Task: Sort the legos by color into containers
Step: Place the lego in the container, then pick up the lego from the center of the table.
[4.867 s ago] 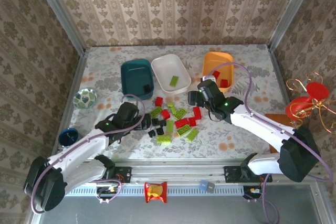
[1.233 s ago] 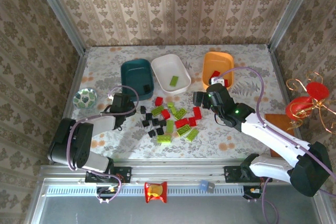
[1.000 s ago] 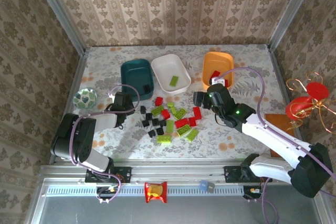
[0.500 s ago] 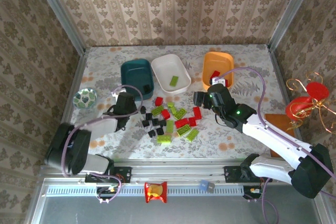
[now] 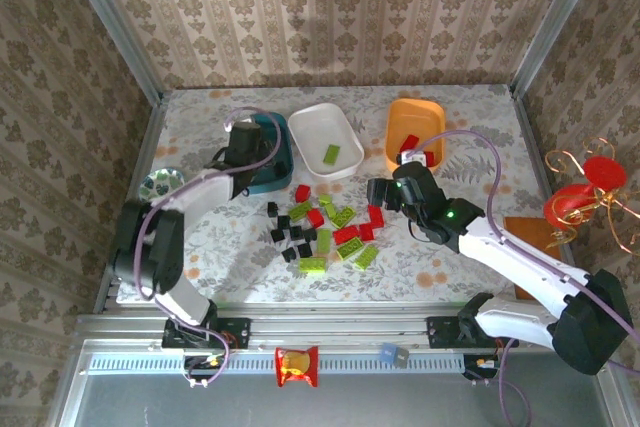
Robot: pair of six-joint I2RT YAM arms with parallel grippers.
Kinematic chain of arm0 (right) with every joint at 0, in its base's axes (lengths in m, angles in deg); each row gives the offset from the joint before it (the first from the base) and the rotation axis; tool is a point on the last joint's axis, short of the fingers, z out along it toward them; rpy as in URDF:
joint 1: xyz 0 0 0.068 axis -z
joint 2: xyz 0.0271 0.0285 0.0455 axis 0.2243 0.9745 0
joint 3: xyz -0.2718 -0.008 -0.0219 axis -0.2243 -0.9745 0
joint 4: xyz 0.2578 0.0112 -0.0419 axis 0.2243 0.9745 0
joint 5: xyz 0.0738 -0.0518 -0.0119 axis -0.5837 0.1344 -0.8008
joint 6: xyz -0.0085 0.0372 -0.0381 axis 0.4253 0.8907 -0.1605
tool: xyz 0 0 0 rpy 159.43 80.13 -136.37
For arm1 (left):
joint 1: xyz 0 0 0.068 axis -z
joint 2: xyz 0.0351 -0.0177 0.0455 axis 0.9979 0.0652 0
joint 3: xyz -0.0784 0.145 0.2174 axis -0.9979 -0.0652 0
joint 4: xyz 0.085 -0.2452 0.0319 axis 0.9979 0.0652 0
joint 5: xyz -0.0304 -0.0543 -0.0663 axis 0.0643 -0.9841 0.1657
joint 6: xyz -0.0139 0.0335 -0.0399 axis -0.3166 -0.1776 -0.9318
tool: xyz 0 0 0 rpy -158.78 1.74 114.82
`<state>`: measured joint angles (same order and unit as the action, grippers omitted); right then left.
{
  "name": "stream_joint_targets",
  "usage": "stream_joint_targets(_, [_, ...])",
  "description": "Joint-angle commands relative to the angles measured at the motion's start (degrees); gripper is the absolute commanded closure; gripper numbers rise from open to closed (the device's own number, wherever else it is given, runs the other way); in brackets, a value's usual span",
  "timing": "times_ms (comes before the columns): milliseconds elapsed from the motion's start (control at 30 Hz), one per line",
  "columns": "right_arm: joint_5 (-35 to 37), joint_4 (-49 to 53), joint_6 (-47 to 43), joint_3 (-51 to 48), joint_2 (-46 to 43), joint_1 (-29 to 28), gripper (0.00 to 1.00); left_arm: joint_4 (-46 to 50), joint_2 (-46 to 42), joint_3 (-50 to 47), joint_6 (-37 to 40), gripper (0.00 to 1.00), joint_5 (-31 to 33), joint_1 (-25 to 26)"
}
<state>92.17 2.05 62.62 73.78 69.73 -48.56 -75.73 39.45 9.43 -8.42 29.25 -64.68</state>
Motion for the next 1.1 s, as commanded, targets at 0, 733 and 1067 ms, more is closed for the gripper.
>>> stream_joint_targets(0, [-3.66, 0.76, 0.74, -1.12, 0.23, -0.53, 0.11, 5.14, 5.26, 4.73, 1.02, 0.67, -3.57, -2.07])
stream_joint_targets(733, [-3.79, -1.16, 5.16, 5.03, 26.4, 2.28, 0.41, 0.66, -23.37, -11.54, -1.62, 0.0, -8.12, 8.78])
stream_joint_targets(1067, [-5.34, -1.58, 3.43, 7.08, 32.68, 2.37, 0.41, 2.94, -34.68, -25.35, -2.35, 0.0, -6.76, 12.64])
